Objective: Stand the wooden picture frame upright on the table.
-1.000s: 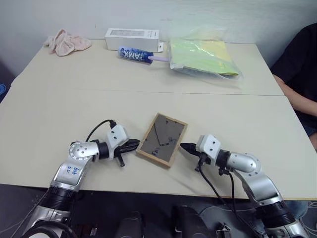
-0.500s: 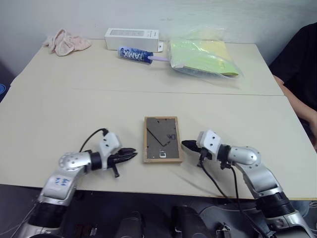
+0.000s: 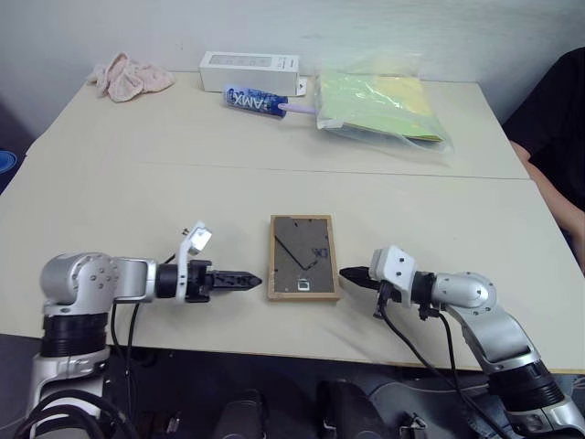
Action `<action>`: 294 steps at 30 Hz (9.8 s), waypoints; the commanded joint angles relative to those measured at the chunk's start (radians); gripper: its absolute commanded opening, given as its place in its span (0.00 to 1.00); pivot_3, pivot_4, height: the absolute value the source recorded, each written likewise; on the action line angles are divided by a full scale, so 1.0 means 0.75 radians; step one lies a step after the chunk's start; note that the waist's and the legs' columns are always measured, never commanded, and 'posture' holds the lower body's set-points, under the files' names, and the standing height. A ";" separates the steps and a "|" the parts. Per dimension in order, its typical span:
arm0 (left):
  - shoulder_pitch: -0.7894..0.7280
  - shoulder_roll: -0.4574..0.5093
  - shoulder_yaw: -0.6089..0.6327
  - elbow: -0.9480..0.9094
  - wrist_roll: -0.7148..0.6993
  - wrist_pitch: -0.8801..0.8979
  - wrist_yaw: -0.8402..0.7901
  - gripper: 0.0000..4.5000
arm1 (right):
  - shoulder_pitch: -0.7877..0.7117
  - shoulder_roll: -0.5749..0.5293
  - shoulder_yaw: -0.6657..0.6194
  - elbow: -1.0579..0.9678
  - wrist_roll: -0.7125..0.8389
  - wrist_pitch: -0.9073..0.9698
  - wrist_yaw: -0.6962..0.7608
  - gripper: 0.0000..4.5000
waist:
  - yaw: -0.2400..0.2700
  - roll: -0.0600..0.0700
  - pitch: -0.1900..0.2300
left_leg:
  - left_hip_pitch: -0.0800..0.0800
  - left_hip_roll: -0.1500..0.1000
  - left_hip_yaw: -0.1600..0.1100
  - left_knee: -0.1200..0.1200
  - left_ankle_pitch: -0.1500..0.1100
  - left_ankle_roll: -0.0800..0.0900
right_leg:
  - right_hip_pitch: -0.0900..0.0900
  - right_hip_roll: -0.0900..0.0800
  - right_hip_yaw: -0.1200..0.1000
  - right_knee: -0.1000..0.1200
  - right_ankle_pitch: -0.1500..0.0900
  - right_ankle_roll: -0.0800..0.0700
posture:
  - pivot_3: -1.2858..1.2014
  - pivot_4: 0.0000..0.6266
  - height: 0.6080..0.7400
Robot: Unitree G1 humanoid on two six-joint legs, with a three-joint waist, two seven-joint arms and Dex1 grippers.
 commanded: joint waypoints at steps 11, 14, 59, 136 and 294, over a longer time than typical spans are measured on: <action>-0.115 -0.112 -0.172 0.213 -0.310 0.012 0.394 0.96 | -0.017 0.022 0.027 -0.054 -0.009 0.002 -0.018 0.00 | 0.027 0.000 0.000 | 0.000 -0.001 -0.001 0.007 -0.001 0.000 | 0.002 0.000 0.000 0.000 0.000 0.000 | 0.52 0.24 1.00; -0.138 -0.131 -0.193 0.248 -0.379 0.012 0.444 0.96 | -0.030 0.040 0.045 -0.051 -0.023 0.004 -0.029 0.00 | 0.024 0.000 0.000 | 0.000 -0.001 0.000 0.007 -0.001 -0.001 | 0.002 0.000 0.000 0.000 0.000 0.000 | 0.52 0.24 1.00; 0.145 -0.024 -0.154 -0.088 0.010 -0.614 -0.187 0.29 | -0.287 0.109 -0.063 -0.229 0.653 0.515 0.295 0.98 | -0.008 0.000 0.000 | -0.007 0.002 -0.002 0.009 -0.005 0.003 | -0.002 0.000 -0.001 -0.001 0.000 0.000 | 0.52 0.24 1.00; -0.057 0.279 -0.294 0.242 -1.401 -0.182 0.434 0.73 | -0.561 0.119 0.026 0.729 -0.727 -1.792 -0.711 0.30 | -0.017 0.000 0.001 | -0.005 0.002 -0.001 0.015 -0.002 -0.002 | -0.003 0.002 0.000 0.000 -0.001 0.000 | 0.52 0.24 1.00; 0.350 0.278 -0.012 -0.232 0.239 -1.669 -0.634 1.00 | -0.397 0.308 -0.392 0.764 0.812 0.256 -0.177 0.28 | -0.018 0.004 0.004 | -0.020 0.003 0.001 0.015 0.000 0.000 | -0.020 0.001 0.003 0.013 -0.001 -0.001 | 0.52 0.24 1.00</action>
